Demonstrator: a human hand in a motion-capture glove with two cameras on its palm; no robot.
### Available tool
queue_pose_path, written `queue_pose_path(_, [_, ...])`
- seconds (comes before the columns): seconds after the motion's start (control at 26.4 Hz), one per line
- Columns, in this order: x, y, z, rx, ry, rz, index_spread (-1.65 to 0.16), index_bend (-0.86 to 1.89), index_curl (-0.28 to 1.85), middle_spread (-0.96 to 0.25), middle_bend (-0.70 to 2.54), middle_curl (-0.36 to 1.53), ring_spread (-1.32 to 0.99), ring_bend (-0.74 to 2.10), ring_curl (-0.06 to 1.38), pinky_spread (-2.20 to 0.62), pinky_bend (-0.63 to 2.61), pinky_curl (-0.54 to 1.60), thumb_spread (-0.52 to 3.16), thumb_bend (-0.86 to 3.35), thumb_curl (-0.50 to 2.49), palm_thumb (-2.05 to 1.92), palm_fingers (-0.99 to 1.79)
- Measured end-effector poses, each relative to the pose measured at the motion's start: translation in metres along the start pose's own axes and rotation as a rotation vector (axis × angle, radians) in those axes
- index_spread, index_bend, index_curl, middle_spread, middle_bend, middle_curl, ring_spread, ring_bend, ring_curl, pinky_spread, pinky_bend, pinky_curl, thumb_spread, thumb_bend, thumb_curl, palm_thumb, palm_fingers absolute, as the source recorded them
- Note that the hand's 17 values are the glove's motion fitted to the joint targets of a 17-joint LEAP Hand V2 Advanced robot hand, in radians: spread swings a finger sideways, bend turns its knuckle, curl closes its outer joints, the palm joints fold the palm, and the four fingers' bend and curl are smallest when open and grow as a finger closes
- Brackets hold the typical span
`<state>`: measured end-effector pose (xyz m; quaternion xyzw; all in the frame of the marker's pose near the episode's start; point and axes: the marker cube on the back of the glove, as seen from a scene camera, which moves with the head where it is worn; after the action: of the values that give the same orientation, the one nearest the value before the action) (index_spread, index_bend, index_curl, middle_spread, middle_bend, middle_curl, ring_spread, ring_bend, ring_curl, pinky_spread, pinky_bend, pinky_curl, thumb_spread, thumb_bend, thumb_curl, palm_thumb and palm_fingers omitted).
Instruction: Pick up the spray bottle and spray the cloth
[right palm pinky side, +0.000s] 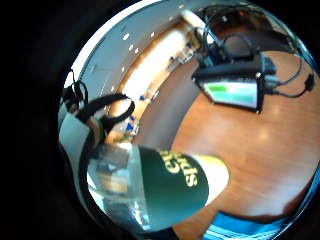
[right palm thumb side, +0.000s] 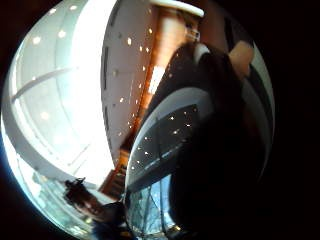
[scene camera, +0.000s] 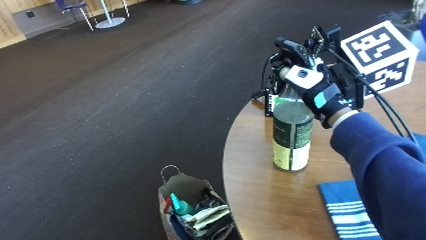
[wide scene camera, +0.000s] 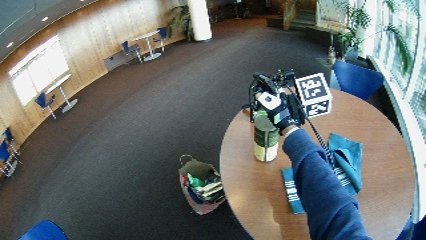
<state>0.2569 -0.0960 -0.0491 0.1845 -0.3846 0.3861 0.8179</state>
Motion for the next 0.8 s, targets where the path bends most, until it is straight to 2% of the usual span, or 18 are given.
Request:
queue_pose_path(0.08, [0.007, 0.011, -0.006, -0.112, 0.034, 0.029, -0.28, 0.03, 0.27, -0.15, 0.79, 0.53, -0.22, 0.76, 0.45, -0.32, 0.54, 0.39, 0.72, -0.02, 0.77, 0.88, 1.20])
queue_pose_path(0.11, [0.010, 0.016, -0.010, -0.154, 0.059, 0.040, -0.30, -0.04, 0.24, -0.14, 0.73, 0.51, -0.21, 0.73, 0.44, -0.28, 0.57, 0.40, 0.76, -0.03, 0.76, 0.86, 1.02])
queue_pose_path(0.15, [0.013, 0.020, -0.014, -0.183, 0.082, 0.047, -0.31, -0.04, 0.23, -0.13, 0.72, 0.51, -0.20, 0.72, 0.43, -0.24, 0.55, 0.39, 0.79, -0.04, 0.75, 0.83, 0.95])
queue_pose_path(0.19, [0.016, 0.023, -0.017, -0.199, 0.100, 0.048, -0.33, -0.06, 0.21, -0.12, 0.68, 0.49, -0.18, 0.68, 0.43, -0.18, 0.54, 0.40, 0.85, -0.05, 0.73, 0.80, 0.71])
queue_pose_path(0.27, [0.020, 0.031, -0.025, -0.224, 0.140, 0.044, -0.36, 0.00, 0.22, -0.09, 0.56, 0.47, -0.13, 0.60, 0.44, -0.05, 0.60, 0.46, 0.91, -0.07, 0.68, 0.74, 0.36])
queue_pose_path(0.34, [0.021, 0.055, -0.042, -0.262, 0.234, 0.026, -0.37, 0.07, 0.23, -0.06, 0.49, 0.44, -0.10, 0.53, 0.42, 0.02, 0.63, 0.45, 0.95, -0.08, 0.65, 0.67, 0.24])
queue_pose_path(0.49, [0.007, 0.155, -0.102, -0.265, 0.663, -0.055, -0.40, 0.17, 0.22, -0.04, 0.43, 0.40, -0.06, 0.41, 0.34, 0.14, 0.58, 0.39, 1.02, -0.06, 0.59, 0.59, 0.24])
queue_pose_path(0.57, [-0.003, 0.215, -0.124, -0.238, 0.776, -0.033, -0.41, 0.21, 0.24, -0.03, 0.40, 0.38, -0.05, 0.37, 0.30, 0.17, 0.55, 0.37, 1.04, -0.05, 0.57, 0.57, 0.29])
queue_pose_path(0.64, [0.002, 0.273, -0.141, -0.202, 0.859, 0.098, -0.41, 0.25, 0.26, -0.03, 0.38, 0.37, -0.03, 0.34, 0.28, 0.20, 0.51, 0.35, 1.07, -0.05, 0.55, 0.55, 0.34])
queue_pose_path(0.72, [0.030, 0.329, -0.160, -0.171, 0.980, 0.286, -0.41, 0.26, 0.26, -0.03, 0.34, 0.36, -0.01, 0.29, 0.26, 0.23, 0.50, 0.34, 1.07, -0.10, 0.50, 0.43, 0.33])
queue_pose_path(0.8, [0.065, 0.372, -0.172, -0.166, 1.065, 0.414, -0.41, 0.27, 0.28, -0.02, 0.29, 0.34, 0.01, 0.27, 0.26, 0.25, 0.50, 0.34, 1.04, -0.13, 0.46, 0.28, 0.29])
